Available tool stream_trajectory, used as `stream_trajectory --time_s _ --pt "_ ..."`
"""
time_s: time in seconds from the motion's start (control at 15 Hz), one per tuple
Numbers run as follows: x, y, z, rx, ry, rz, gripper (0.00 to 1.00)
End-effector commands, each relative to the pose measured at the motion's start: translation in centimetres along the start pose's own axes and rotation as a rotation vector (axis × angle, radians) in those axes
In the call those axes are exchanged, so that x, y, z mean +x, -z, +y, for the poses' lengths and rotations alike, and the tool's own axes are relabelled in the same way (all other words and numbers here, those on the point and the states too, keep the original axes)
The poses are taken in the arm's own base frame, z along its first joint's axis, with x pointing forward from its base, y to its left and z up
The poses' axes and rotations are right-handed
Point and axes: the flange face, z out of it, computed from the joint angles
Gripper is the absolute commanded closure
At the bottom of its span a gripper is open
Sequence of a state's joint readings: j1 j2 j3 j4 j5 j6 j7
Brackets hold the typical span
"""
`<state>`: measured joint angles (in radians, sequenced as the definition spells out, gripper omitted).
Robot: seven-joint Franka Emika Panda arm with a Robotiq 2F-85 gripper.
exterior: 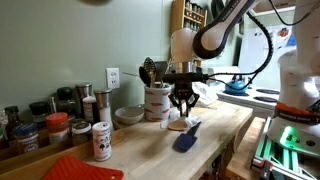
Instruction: Pick up the wooden cooking spoon and put it on the black spatula and then pick up both the wooden spoon and the black spatula from the countertop and put them in the white and red utensil holding bucket
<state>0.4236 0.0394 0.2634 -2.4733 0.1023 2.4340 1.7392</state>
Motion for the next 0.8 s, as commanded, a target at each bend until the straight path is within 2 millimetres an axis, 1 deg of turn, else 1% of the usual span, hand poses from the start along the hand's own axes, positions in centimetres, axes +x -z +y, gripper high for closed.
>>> stream_trajectory --time_s 0.0,0.13,0.27,0.53,0.73 --pt "1.3 -0.9 3.2 0.002 -0.024 -0.025 0.94" --pt "2.0 -1.2 4.4 -0.004 -0.060 0.023 0.94" --pt "2.4 -1.3 5.0 0.001 -0.066 0.027 0.94" --pt "2.2 -2.6 5.6 -0.005 -0.074 -0.002 0.94" --pt "1.9 -3.8 6.4 -0.016 -0.079 0.000 0.94"
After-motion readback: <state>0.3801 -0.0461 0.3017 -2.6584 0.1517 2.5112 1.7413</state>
